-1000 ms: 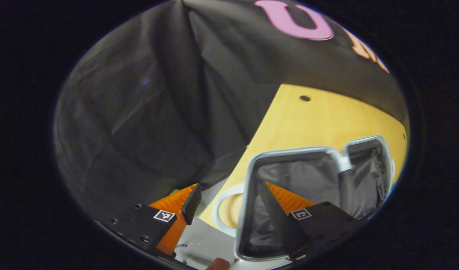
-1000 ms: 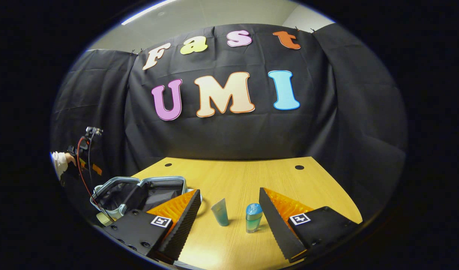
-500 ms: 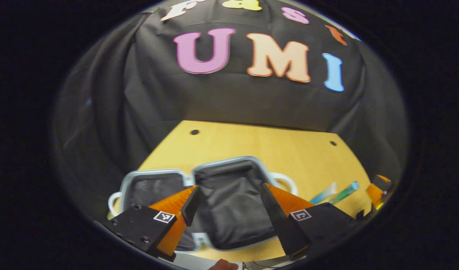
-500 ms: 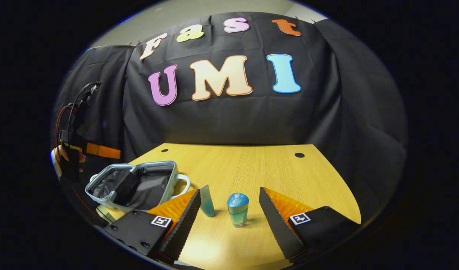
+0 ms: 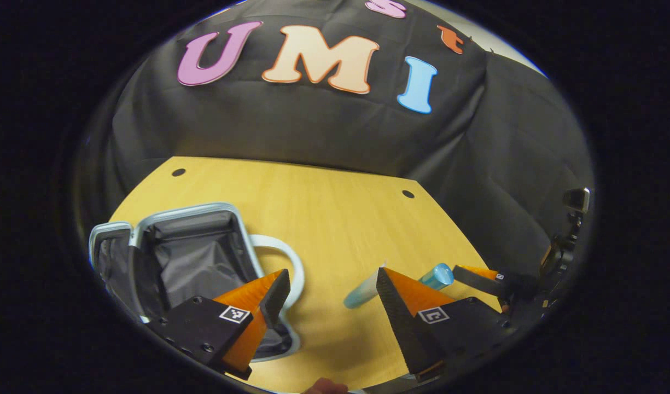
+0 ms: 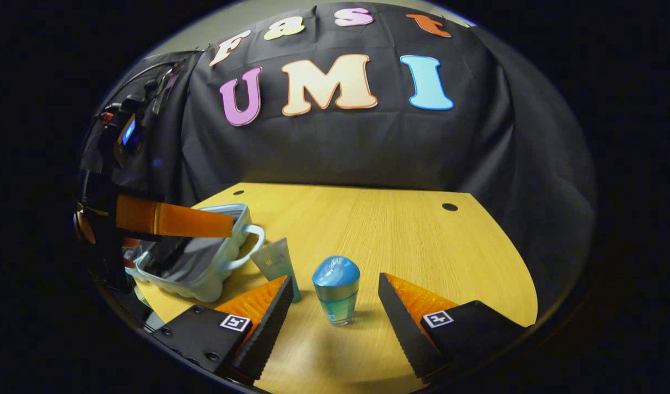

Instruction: First open the suitcase, pack the skin care products into it, and then close the suitcase.

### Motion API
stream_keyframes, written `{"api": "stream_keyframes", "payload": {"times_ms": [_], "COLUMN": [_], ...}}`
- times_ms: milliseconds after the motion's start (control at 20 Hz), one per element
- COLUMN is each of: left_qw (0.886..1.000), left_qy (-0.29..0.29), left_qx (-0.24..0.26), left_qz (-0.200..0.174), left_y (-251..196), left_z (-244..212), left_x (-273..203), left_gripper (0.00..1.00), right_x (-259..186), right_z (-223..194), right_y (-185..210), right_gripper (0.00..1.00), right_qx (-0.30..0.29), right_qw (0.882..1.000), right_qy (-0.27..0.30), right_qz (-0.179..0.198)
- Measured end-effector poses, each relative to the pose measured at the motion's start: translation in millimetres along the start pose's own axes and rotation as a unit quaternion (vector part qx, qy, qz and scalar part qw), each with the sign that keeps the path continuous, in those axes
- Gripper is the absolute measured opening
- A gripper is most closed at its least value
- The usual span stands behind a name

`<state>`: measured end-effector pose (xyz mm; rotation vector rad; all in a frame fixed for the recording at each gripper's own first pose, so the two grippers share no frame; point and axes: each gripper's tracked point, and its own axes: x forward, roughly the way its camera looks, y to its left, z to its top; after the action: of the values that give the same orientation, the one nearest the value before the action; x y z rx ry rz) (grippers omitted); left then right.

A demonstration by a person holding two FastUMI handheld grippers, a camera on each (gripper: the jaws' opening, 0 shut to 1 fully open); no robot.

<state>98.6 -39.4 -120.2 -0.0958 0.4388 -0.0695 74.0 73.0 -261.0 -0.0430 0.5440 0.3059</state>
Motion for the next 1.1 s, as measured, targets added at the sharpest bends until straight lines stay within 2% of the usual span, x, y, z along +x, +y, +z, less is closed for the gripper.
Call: {"api": "stream_keyframes", "payload": {"times_ms": [100,200,400,600,750,850,900,950,1050,1100], "left_qw": [1.000,1.000,1.000,0.999,0.999,0.998,0.998,0.998,0.997,0.998], "left_qy": [-0.001,-0.005,-0.002,0.018,0.029,0.039,0.050,0.055,0.056,0.052], "left_qx": [0.004,0.007,0.013,-0.003,-0.019,-0.021,-0.019,-0.017,-0.020,-0.016], "left_qz": [-0.012,-0.019,-0.004,0.026,0.034,0.041,0.042,0.041,0.039,0.038], "left_y": [-16.6,-28.0,-34.4,-28.0,-24.4,-19.4,-18.4,-17.2,-17.4,-17.6], "left_z": [-6.2,-11.1,-30.9,-57.4,-71.0,-77.9,-82.8,-86.2,-89.0,-86.1], "left_x": [17.0,32.4,57.9,78.8,87.7,92.0,93.7,97.2,98.6,98.7], "left_gripper": [0.95,0.95,0.95,0.95,0.94,0.77,0.64,0.62,0.52,0.40], "right_x": [7.8,12.9,21.7,24.8,26.4,26.9,26.9,28.1,31.3,33.3], "right_z": [-14.9,-25.8,-42.4,-50.0,-52.5,-54.4,-55.5,-55.5,-56.4,-58.1], "right_y": [-4.3,-6.3,-6.1,-9.2,-10.9,-13.3,-13.9,-14.4,-13.5,-11.9], "right_gripper": [0.96,0.98,0.98,0.98,0.98,0.98,0.98,0.98,0.98,0.98], "right_qx": [-0.006,-0.011,-0.016,-0.017,-0.019,-0.025,-0.027,-0.027,-0.028,-0.030], "right_qw": [1.000,1.000,0.999,0.999,0.998,0.998,0.998,0.998,0.997,0.997], "right_qy": [0.014,0.023,0.035,0.039,0.044,0.045,0.046,0.047,0.049,0.051], "right_qz": [0.002,0.008,0.023,0.031,0.037,0.038,0.039,0.039,0.043,0.044]}}
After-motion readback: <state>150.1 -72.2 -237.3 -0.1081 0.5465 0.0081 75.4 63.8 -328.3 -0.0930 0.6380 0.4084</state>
